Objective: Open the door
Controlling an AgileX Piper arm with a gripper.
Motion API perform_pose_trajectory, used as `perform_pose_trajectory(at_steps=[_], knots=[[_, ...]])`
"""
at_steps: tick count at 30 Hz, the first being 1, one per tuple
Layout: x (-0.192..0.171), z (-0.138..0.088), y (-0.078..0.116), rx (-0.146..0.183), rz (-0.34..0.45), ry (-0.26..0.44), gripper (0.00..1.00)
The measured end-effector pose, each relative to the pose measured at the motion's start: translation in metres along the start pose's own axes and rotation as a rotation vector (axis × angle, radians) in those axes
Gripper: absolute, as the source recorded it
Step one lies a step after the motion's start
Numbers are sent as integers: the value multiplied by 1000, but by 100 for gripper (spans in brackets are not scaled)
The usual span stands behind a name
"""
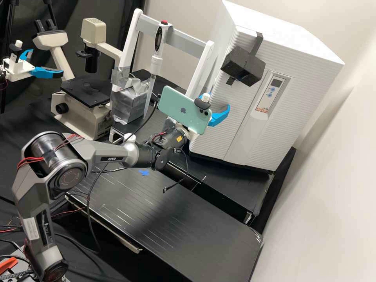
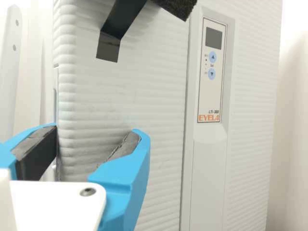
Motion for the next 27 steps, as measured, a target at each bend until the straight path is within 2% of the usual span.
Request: perform_pose_trajectory(at_steps=[11,16,20,27], knots=[[-5,6,3,-20,0,26,0],[-12,17,6,-28,8,46,0],[-21,27,8,-15,20,67,0],[-48,40,16,32,66,66,0]])
